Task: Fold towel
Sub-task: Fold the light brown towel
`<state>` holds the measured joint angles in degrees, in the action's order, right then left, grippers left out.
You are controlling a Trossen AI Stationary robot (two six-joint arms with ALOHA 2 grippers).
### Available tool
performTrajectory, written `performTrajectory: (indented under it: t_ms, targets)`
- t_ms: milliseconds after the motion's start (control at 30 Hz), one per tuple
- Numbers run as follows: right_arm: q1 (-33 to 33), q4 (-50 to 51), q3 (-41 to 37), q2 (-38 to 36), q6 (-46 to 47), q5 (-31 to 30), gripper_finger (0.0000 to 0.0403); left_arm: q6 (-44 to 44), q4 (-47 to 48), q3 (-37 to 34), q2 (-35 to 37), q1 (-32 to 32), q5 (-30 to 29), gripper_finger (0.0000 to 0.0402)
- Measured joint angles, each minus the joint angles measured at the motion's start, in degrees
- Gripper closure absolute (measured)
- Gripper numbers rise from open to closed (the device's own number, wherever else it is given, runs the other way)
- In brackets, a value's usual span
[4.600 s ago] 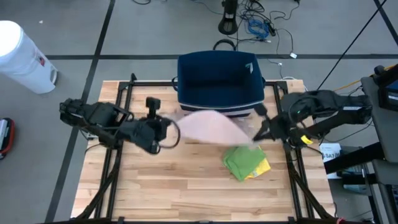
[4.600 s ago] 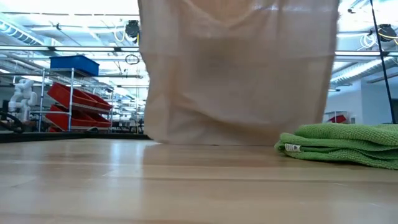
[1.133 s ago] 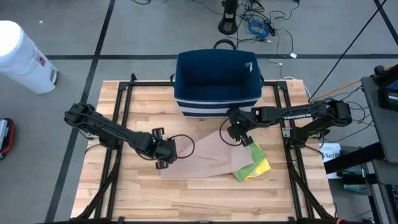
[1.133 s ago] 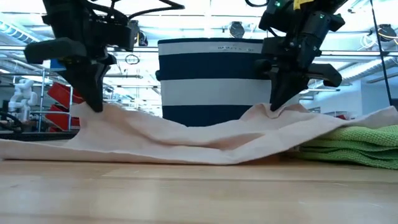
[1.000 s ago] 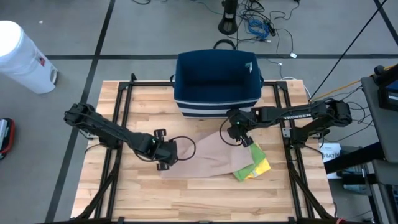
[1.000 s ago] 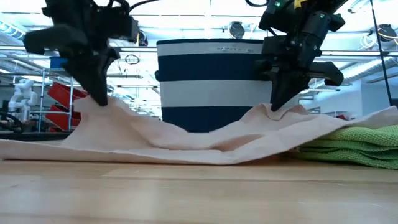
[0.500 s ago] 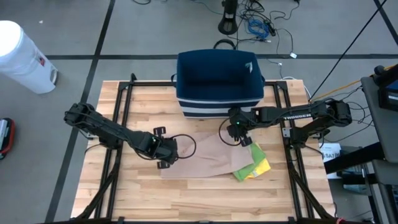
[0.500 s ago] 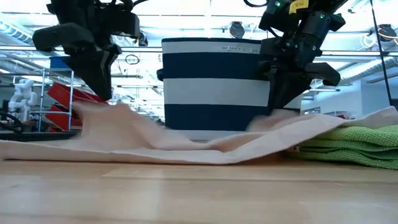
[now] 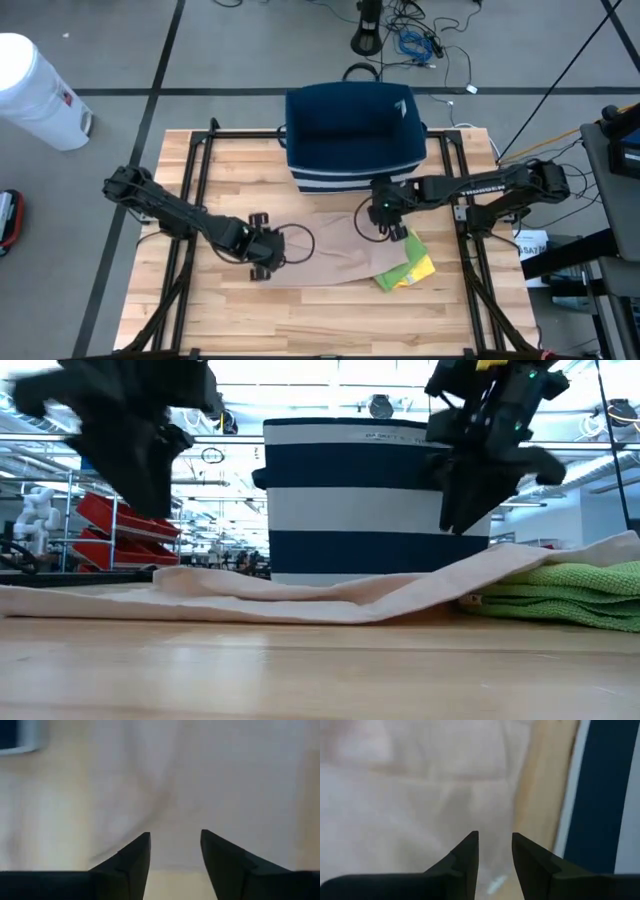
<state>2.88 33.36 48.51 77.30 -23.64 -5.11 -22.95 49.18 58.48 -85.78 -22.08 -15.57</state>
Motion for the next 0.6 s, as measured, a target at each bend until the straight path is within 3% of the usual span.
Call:
performTrajectory:
  t_ms: [233, 400, 600]
  targets:
    - [-5.0, -0.5, 0.0, -1.7, 5.1, 7.5, 0.03, 0.9, -5.8, 0.0, 0.0, -6.1, 6.1, 0.0221]
    - [-9.2, -1.8, -0.1, -1.6, 9.0, 11.4, 0.03, -3.4, -10.2, -1.1, 0.0, -10.5, 6.2, 0.0221]
    - [-14.5, -4.9, -2.7, -1.6, 13.6, 12.7, 0.03, -9.5, -18.1, -7.2, -0.2, -14.8, 6.2, 0.0221]
